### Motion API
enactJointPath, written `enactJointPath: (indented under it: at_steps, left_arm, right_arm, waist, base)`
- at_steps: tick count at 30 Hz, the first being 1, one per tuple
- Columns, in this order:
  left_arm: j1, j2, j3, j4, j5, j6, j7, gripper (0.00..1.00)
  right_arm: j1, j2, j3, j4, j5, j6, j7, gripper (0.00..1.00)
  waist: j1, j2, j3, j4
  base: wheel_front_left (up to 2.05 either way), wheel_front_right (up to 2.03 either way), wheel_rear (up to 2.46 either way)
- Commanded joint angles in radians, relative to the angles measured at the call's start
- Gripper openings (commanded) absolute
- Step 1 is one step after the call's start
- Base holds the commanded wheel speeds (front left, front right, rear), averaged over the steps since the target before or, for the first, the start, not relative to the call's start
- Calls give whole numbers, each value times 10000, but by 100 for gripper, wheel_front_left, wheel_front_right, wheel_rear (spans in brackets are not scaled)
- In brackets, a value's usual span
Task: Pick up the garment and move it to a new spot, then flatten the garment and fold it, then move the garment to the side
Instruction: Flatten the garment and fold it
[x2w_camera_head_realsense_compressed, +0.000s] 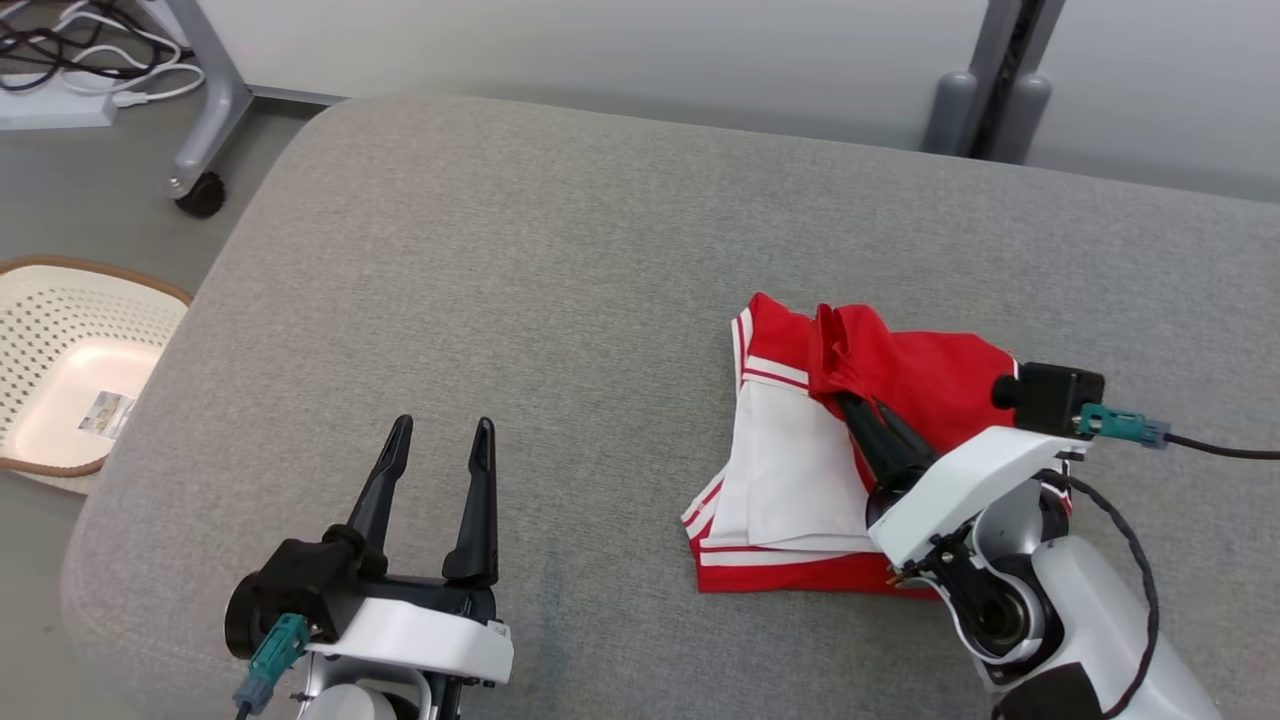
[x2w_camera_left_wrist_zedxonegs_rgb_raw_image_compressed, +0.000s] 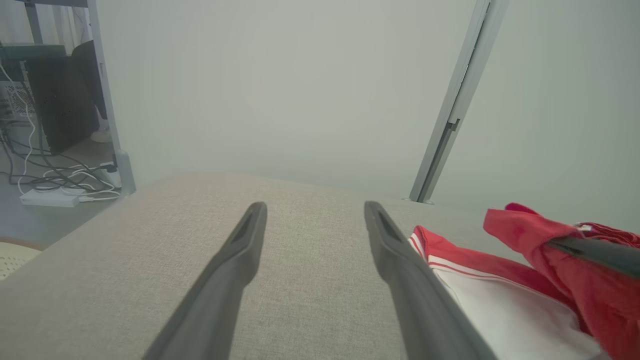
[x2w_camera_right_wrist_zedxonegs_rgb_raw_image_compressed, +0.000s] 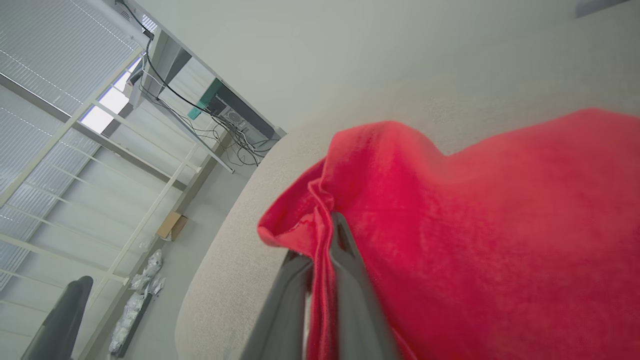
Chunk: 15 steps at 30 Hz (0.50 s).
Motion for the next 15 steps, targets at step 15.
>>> enactJointPath:
  at_steps: [15]
  left_arm:
    - [11,30,-171,-37,-225,100,-34,100]
  right_arm:
    - [-651,215,935,1845,-562,5,-881,0]
  waist:
    - [0,0,61,603]
  base:
    - [0,0,0]
